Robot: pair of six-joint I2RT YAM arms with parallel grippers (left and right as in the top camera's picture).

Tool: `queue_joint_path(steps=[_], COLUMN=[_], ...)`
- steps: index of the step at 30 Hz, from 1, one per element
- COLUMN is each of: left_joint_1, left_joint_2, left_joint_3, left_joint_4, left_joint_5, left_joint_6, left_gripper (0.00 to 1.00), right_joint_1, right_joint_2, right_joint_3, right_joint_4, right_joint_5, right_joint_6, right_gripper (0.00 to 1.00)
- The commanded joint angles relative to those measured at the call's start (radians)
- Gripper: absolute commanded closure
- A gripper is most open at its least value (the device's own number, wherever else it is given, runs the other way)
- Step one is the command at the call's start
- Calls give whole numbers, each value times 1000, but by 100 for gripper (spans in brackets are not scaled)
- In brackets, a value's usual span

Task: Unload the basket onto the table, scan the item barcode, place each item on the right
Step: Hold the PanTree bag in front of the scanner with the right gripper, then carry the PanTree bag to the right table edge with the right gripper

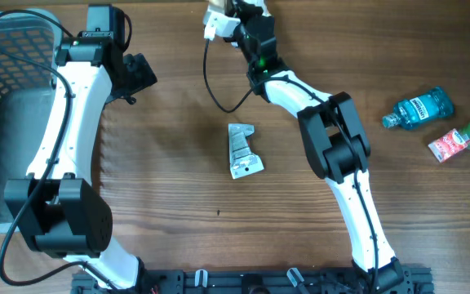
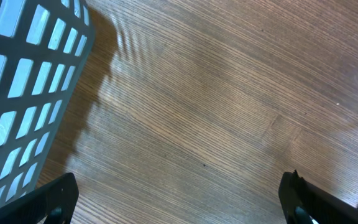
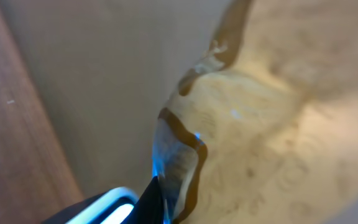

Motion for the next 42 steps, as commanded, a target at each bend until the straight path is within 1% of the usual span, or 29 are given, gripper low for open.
queue_joint_path(steps=[1, 8, 14, 22, 28, 29, 31, 36, 38, 40, 42], left_joint_1=[-3, -3, -3, -3, -3, -3, -3, -3, -3, -3, -3], left_joint_2=[-13, -13, -13, -13, -13, -13, -13, -13, -13, -13, -13], left_joint_3=[5, 5, 5, 5, 5, 5, 5, 5, 5, 5, 5], left_joint_4=[0, 0, 1, 0, 0, 0, 0, 0, 0, 0, 0], left_joint_5=[-16, -16, -16, -16, -16, -16, -16, -16, -16, -16, -16], left_joint_6=[2, 2, 2, 2, 2, 2, 2, 2, 2, 2, 2], left_gripper=[0, 0, 0, 0, 0, 0, 0, 0, 0, 0, 0], right_joint_1=[0, -2, 8, 18, 32, 32, 31, -18, -69, -114, -171], right_joint_2=[43, 43, -10, -163, -321, -347, -404, -490, -502, -502, -501], right_joint_3=[32, 58, 76, 76, 76, 76, 76, 76, 76, 75, 63], right_joint_4=[-5, -5, -7, -60, -70, -68, -68, -69, -69, -69, -73], right_joint_5=[-36, 45, 76, 165, 299, 342, 490, 939, 1160, 1319, 1461], right_joint_6=[31, 54, 29, 31, 85, 84, 103, 294, 372, 399, 394], right_gripper=[95, 95, 95, 95, 95, 96, 95, 95, 95, 95, 96])
